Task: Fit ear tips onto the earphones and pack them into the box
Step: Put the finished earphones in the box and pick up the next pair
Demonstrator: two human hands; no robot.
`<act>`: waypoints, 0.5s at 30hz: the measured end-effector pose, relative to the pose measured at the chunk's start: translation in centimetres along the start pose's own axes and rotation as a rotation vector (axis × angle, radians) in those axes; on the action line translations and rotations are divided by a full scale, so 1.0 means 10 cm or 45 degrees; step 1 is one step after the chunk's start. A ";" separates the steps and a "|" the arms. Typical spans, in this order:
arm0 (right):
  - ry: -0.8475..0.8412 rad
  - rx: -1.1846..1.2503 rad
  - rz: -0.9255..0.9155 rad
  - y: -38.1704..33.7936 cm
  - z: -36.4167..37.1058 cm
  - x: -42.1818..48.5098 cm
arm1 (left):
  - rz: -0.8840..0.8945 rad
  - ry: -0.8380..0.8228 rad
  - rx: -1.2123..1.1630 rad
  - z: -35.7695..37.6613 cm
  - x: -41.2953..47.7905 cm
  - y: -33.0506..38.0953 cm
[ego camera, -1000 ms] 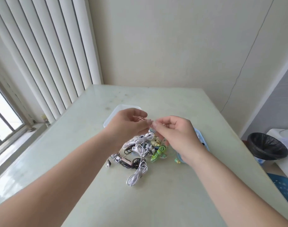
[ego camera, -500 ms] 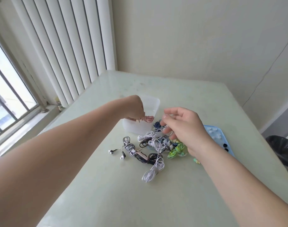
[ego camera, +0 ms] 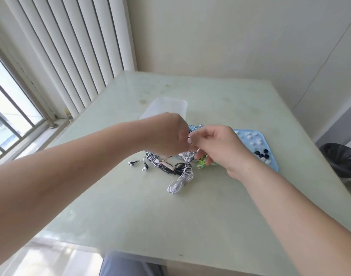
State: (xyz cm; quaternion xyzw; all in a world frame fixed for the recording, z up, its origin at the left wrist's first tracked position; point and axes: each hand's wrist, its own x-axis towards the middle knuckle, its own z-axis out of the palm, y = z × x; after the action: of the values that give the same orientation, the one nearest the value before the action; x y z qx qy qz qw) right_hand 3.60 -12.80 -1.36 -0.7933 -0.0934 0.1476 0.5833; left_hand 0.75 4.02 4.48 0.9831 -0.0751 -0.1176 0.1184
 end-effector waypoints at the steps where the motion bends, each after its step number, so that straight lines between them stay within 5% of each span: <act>1: 0.002 -0.022 0.009 0.03 -0.01 -0.04 | 0.015 -0.141 0.026 0.09 -0.10 0.06; 7: 0.036 -0.037 0.031 0.20 -0.16 -0.27 | 0.005 -0.141 0.193 0.69 -0.25 0.15; 15: 0.110 0.238 0.073 0.43 -0.29 -0.61 | -0.156 -0.014 -0.575 0.25 -0.19 0.10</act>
State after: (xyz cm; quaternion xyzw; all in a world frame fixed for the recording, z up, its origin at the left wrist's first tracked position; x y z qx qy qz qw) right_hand -1.27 -18.70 -3.89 -0.7434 -0.0315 0.1380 0.6537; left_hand -1.83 2.87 2.78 0.9337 0.0125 -0.1436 0.3276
